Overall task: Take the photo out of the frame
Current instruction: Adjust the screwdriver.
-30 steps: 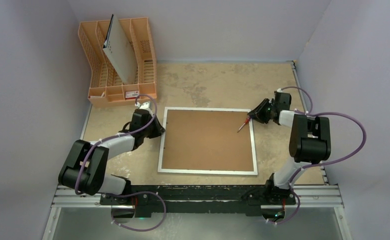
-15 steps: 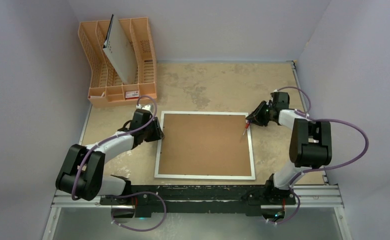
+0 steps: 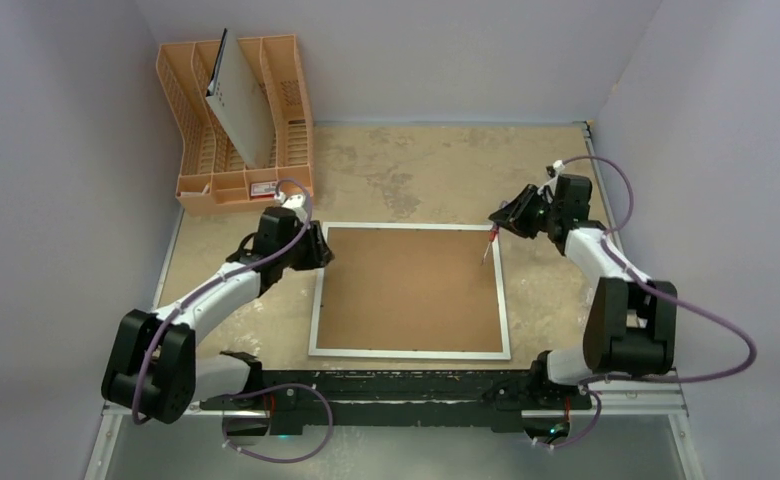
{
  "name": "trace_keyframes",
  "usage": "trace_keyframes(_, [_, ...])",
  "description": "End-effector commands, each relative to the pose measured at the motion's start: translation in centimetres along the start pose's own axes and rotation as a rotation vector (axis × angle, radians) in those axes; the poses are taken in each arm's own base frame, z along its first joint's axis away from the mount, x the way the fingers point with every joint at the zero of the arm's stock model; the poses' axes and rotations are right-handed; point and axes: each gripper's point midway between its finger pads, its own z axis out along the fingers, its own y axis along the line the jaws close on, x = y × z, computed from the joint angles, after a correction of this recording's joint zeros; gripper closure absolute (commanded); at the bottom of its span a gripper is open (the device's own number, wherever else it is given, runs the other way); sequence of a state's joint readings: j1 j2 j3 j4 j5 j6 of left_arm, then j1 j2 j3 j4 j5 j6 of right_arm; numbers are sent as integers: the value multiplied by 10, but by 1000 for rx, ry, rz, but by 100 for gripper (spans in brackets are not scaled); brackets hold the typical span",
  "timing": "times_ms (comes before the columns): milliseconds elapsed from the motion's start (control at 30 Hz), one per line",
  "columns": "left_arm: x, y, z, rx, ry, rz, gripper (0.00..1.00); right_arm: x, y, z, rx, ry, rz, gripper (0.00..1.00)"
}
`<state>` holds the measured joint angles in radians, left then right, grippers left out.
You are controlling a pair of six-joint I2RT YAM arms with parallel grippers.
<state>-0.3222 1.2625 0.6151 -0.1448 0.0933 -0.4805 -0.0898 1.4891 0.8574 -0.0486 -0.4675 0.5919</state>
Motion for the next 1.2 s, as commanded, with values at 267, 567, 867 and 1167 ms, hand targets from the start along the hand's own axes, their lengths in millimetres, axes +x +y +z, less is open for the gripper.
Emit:
trace_keyframes(267, [-50, -223, -73, 958, -154, 276, 60, 47, 170, -69, -595, -61, -277, 100])
trace_keyframes(567, [-29, -292, -69, 1044, -156, 256, 58, 57, 177, -65, -474, -92, -288, 100])
trace_keyframes(867, [-16, -309, -51, 999, -124, 260, 58, 52, 173, -66, -355, -197, -258, 100])
trace_keyframes(1167, [3, -311, -34, 930, -73, 312, 60, 55, 175, -68, -344, -205, -252, 100])
